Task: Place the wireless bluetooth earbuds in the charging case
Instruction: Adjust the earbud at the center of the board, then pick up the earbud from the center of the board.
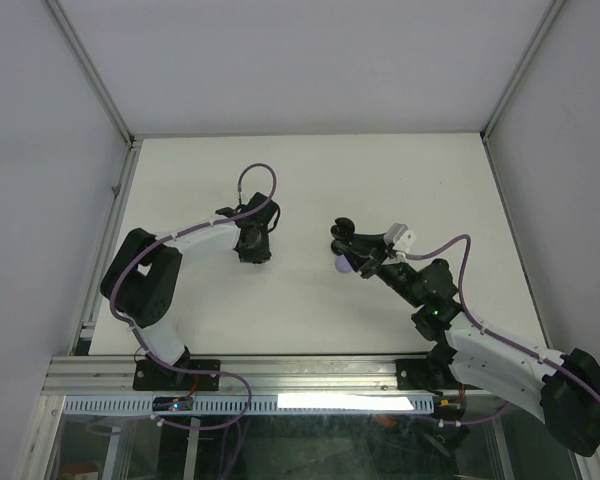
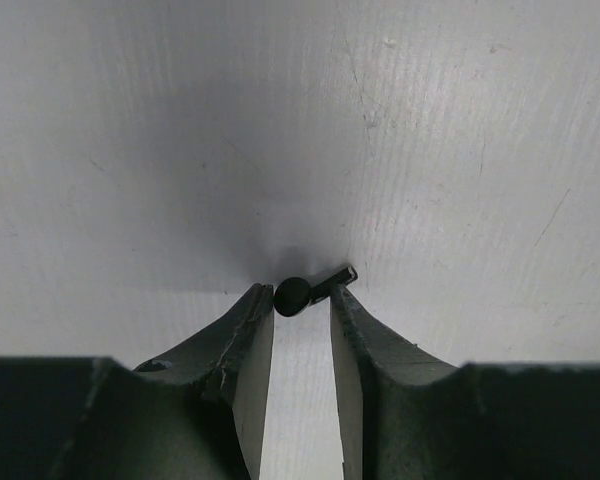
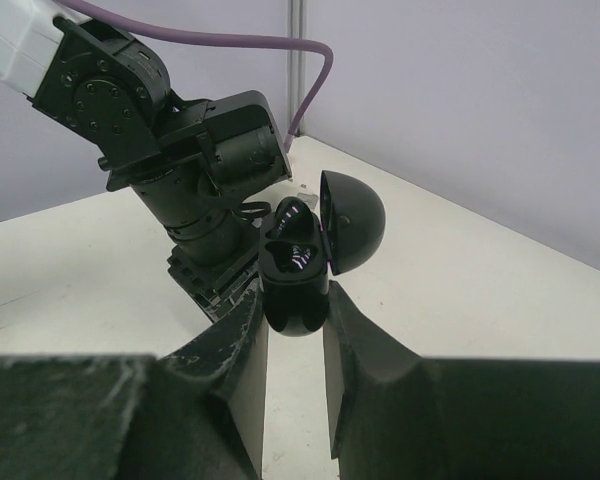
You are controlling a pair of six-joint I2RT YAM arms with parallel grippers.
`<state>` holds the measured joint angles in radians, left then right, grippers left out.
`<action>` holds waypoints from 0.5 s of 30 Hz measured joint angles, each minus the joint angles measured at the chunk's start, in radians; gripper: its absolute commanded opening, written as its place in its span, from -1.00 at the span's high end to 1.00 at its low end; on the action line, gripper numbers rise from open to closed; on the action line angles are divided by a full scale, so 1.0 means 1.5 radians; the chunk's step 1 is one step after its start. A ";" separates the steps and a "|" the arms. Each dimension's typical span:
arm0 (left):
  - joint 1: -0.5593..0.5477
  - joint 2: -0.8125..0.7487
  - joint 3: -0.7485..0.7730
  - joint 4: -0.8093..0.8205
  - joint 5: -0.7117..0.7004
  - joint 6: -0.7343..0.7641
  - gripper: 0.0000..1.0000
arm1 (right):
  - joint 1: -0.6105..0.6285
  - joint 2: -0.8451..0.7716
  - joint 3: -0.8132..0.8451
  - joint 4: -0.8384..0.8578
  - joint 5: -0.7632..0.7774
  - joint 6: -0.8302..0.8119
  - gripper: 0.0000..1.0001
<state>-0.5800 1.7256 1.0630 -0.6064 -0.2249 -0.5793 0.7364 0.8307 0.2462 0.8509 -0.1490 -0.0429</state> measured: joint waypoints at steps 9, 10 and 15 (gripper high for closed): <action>-0.002 0.005 0.000 0.004 -0.009 0.001 0.51 | 0.000 0.006 0.000 0.000 -0.011 0.004 1.00; -0.002 0.005 0.001 0.005 -0.012 0.001 0.51 | 0.000 0.006 0.000 0.000 -0.011 0.005 1.00; -0.002 0.006 0.003 0.006 -0.032 0.013 0.41 | 0.000 0.006 0.000 0.000 -0.014 0.005 1.00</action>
<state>-0.5831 1.7348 1.0672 -0.5980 -0.2726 -0.5598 0.7364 0.8391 0.2462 0.8505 -0.1699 -0.0349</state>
